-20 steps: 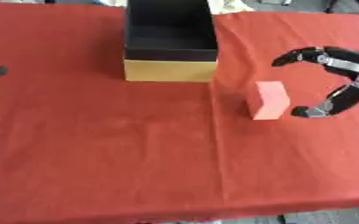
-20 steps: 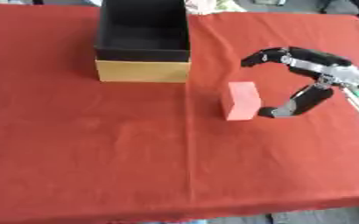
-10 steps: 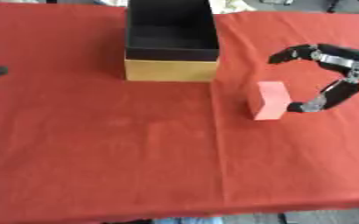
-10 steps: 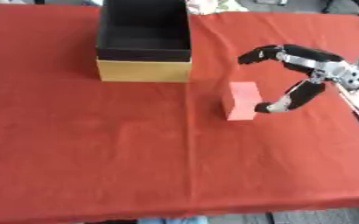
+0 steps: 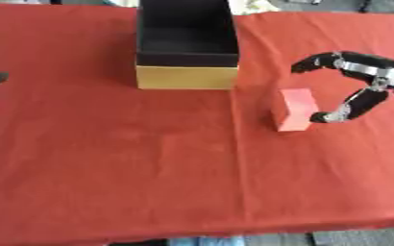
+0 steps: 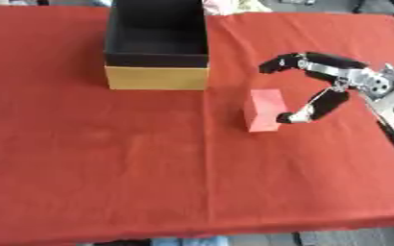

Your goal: Pick up objects on the table and place them in the box.

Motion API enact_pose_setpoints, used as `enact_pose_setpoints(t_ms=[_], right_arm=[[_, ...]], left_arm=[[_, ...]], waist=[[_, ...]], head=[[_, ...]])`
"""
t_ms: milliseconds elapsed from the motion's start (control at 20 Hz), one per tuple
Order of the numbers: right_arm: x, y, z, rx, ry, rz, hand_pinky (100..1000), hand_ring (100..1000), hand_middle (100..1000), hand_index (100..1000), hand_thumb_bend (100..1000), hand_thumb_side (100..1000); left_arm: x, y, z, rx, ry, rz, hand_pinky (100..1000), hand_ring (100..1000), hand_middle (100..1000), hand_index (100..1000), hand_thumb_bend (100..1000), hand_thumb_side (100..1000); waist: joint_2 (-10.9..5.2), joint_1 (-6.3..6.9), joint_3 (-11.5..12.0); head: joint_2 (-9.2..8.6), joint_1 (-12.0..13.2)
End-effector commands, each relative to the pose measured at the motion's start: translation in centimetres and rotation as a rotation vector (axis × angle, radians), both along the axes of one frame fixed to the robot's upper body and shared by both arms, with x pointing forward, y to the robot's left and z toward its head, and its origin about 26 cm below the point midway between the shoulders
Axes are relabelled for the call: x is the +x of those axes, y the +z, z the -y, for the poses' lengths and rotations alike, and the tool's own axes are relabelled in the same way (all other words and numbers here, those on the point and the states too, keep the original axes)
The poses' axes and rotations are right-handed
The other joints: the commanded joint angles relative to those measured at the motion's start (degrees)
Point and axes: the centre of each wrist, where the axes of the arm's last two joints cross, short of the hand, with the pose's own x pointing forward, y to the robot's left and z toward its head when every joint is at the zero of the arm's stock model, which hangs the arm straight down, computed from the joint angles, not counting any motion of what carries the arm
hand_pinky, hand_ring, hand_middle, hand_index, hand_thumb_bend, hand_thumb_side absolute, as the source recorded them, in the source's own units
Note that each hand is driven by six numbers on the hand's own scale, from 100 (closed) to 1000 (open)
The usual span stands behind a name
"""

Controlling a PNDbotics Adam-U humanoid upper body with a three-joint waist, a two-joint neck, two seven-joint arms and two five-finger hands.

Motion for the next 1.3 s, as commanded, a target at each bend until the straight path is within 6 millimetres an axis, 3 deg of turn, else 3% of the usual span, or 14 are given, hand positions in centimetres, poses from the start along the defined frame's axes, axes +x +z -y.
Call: enact_pose_setpoints(t_ms=[50,1300], right_arm=[[0.2,1.0,0.6,-0.031,-0.011,0.018,936,913,868,960,488,189],[0.9,-0.9,0.8,-0.106,-0.029,0.004,941,902,851,943,473,164]], left_arm=[[0.0,0.8,0.0,0.013,-0.008,0.025,880,999,941,937,100,350],[0.0,0.7,0.0,0.012,-0.010,0.023,880,995,939,937,100,353]], waist=[[-0.68,0.10,-0.01],[-0.75,0.07,0.05]], head=[[0.34,-0.16],[0.34,-0.18]])
